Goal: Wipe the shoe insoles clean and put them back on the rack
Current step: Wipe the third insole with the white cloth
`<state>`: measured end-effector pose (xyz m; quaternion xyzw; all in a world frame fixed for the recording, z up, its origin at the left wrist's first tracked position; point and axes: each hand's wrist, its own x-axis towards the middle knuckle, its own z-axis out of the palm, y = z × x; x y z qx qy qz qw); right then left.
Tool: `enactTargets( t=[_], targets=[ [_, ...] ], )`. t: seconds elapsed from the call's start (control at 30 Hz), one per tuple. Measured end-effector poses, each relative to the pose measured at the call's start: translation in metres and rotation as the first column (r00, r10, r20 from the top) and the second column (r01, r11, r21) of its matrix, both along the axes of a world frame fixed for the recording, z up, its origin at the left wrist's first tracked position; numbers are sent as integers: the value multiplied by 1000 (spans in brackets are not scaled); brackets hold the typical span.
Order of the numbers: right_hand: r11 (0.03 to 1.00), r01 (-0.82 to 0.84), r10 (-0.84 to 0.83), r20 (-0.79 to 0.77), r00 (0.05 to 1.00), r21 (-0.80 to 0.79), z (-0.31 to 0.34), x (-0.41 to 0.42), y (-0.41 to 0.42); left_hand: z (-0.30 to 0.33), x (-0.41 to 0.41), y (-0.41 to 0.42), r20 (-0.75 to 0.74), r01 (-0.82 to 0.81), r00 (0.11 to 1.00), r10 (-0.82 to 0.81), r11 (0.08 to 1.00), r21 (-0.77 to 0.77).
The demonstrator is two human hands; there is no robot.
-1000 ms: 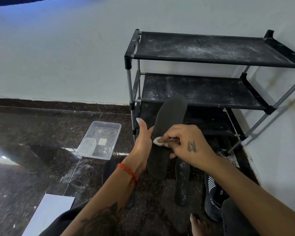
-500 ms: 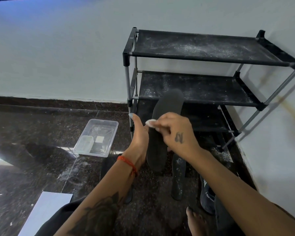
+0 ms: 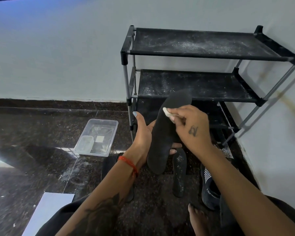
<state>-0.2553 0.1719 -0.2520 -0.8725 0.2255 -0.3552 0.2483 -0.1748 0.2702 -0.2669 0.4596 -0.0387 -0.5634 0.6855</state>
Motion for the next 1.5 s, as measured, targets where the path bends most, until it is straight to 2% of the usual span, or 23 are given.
enactTargets(
  t=[0.17, 0.27, 0.4, 0.47, 0.53, 0.57, 0.63, 0.7, 0.87, 0.93, 1.0, 1.1, 1.13, 1.2, 1.27, 1.33, 1.5],
  targets=[
    [994, -74, 80, -63, 995, 85, -10, 15, 10, -3, 2, -2, 74, -6, 997, 3, 999, 37],
    [955, -258, 271, -75, 960, 146, -11, 6, 10, -5, 8, -1, 87, -76, 994, 69, 994, 79],
    [896, -438, 444, -211, 871, 76, -9, -8, 4, -4, 9, -1, 37, -127, 991, 125, 991, 45],
    [891, -447, 448, -309, 839, 78, -7, -12, -8, -6, 8, -2, 18, -103, 995, 103, 994, 45],
    [920, -391, 371, -301, 879, -8, -8, -15, -20, -7, 7, -2, 8, -75, 997, 75, 996, 48],
    [944, -327, 310, -230, 923, -41, -9, -15, -24, -7, 8, -3, 4, -62, 998, 62, 997, 48],
    [981, -191, 191, -49, 980, 12, -10, -12, -23, -7, 9, -4, -3, -49, 999, 50, 998, 49],
    [980, -165, 165, 5, 986, 108, -11, -7, -13, -6, 8, -4, 2, -60, 998, 60, 997, 52],
    [922, -330, 356, -107, 928, 200, -16, -3, 6, -11, 11, -3, 122, -161, 981, 150, 983, 85],
    [872, -423, 461, -119, 880, 247, -13, -7, 5, -11, 14, -2, 153, -163, 977, 147, 982, 97],
    [832, -477, 537, -197, 820, 282, -8, -11, 0, -12, 15, -2, 191, -147, 974, 125, 984, 104],
    [856, -489, 514, -372, 773, 165, -2, -16, -14, -13, 13, -5, 216, -160, 968, 131, 979, 123],
    [876, -468, 474, -377, 796, 112, -1, -17, -21, -13, 13, -6, 213, -170, 967, 139, 976, 138],
    [928, -368, 369, -260, 892, 55, 0, -17, -30, -14, 15, -7, 199, -167, 971, 132, 971, 169],
    [948, -294, 306, -105, 946, 121, -1, -15, -25, -10, 14, -6, 189, -185, 970, 153, 968, 170],
    [925, -332, 353, -93, 931, 186, -4, -12, -13, -9, 13, -6, 202, -199, 966, 161, 963, 182],
    [830, -515, 557, -273, 785, 212, -7, -10, -2, -12, 18, -5, 316, -262, 932, 179, 933, 245]
  ],
)
